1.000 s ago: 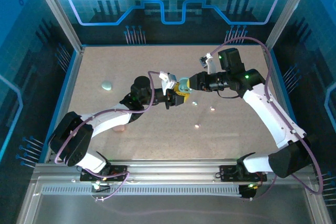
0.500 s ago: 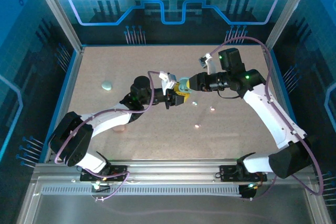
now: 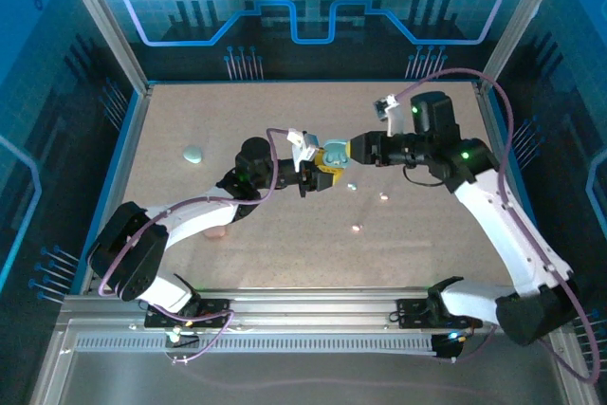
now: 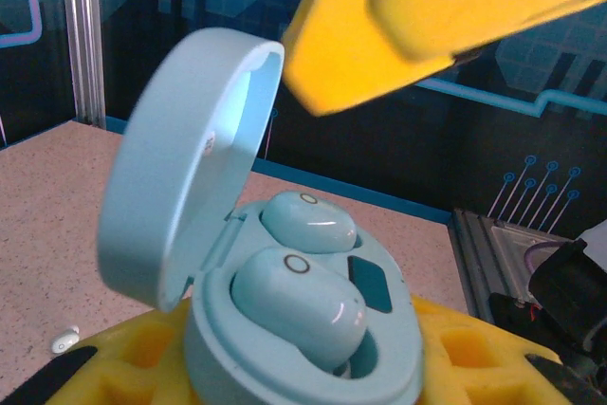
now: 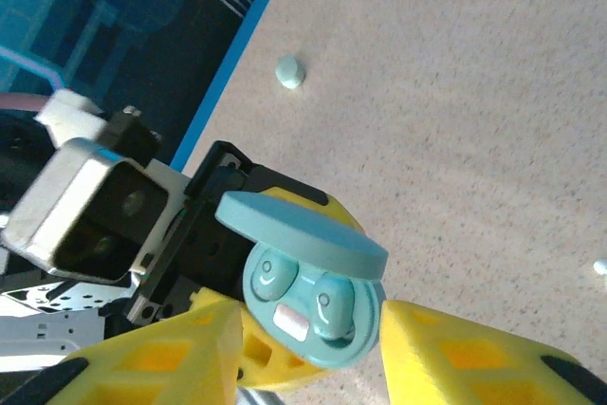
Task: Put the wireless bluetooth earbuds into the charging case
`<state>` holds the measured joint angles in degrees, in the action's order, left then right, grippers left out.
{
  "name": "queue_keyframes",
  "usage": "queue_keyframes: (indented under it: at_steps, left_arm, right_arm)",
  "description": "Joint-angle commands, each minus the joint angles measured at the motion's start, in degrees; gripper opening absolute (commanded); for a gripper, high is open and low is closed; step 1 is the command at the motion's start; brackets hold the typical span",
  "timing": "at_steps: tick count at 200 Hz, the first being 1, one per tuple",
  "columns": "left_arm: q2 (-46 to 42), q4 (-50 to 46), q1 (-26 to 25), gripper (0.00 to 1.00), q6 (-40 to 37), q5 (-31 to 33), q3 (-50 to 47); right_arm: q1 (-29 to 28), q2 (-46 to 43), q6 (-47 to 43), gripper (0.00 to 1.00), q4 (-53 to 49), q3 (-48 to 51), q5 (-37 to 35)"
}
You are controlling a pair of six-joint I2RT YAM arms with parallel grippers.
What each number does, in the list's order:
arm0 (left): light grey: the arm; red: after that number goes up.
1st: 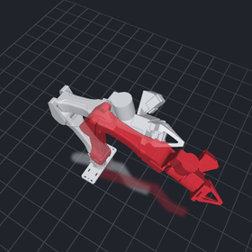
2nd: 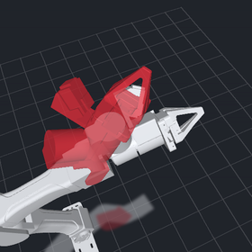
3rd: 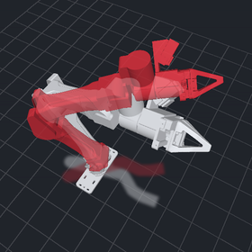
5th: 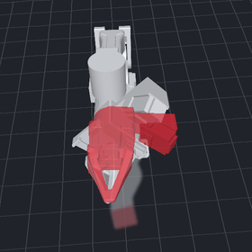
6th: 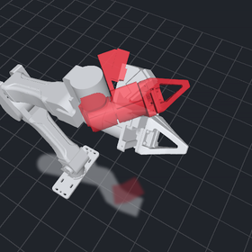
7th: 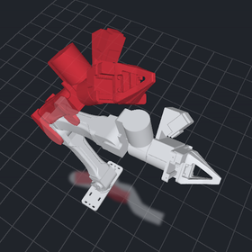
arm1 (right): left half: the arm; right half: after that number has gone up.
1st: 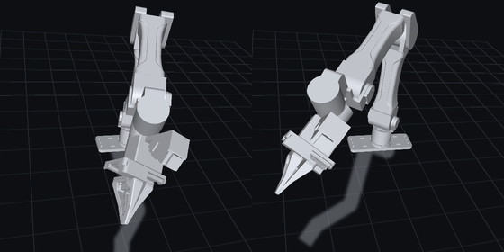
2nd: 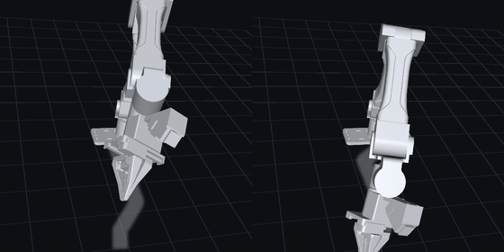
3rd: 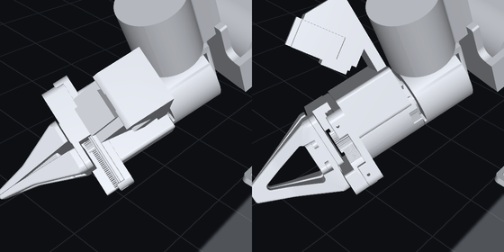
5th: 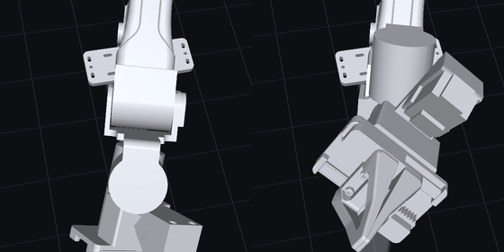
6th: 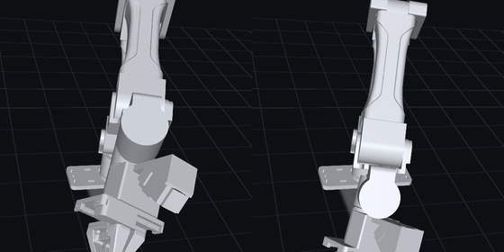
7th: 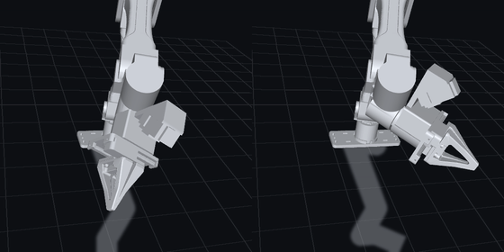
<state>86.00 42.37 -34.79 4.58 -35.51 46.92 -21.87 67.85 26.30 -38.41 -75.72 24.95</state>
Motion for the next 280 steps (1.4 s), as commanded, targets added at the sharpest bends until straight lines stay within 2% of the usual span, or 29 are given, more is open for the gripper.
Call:
queue_keyframes:
  at_steps: [1, 28, 49, 78, 125, 155, 204, 231, 280]
  left_arm:
    - [-0.6, 2.2, -0.3, 0.35, 0.0, -2.0, 1.8]
    - [-0.3, 2.5, -0.3, 0.35, 0.0, -3.0, 1.9]
    - [-0.3, 2.4, -0.3, 0.35, 0.1, -3.6, 2.0]
    - [-0.5, 2.3, -0.4, 0.35, 0.2, -3.9, 2.2]
    - [-0.8, 2.3, -0.5, 0.35, 0.3, -4.1, 2.2]
    - [-0.9, 2.3, -0.5, 0.35, 0.2, -3.6, 2.3]
    - [-0.9, 2.4, -0.5, 0.35, 0.2, -3.1, 2.5]
    - [-0.9, 2.6, -0.5, 0.35, 0.3, -3.1, 2.7]
    - [-0.9, 3.5, -0.5, 0.35, 1.2, -3.6, 3.0]
  right_arm:
    - [1.1, -4.6, 2.8, 0.47, 6.1, 3.2, -5.6]
    - [3.7, -5.4, 9.1, 0.49, 8.9, 4.5, -6.2]
    - [5.3, -1.3, 14.0, 0.51, 4.6, 0.2, -4.3]
    - [5.1, 4.9, 15.0, 0.52, 3.5, -4.8, 2.2]
    - [3.4, 12.3, 12.3, 0.53, -1.6, -9.5, 4.1]
    - [1.7, 13.8, 8.5, 0.53, -4.6, -10.5, 6.1]
    - [1.9, 10.7, 6.5, 0.53, -4.2, -6.7, 8.5]
    - [3.7, 8.5, 8.2, 0.53, 0.3, -1.9, 16.7]
    - [7.4, 5.2, 13.3, 0.54, 8.6, 6.3, 25.8]
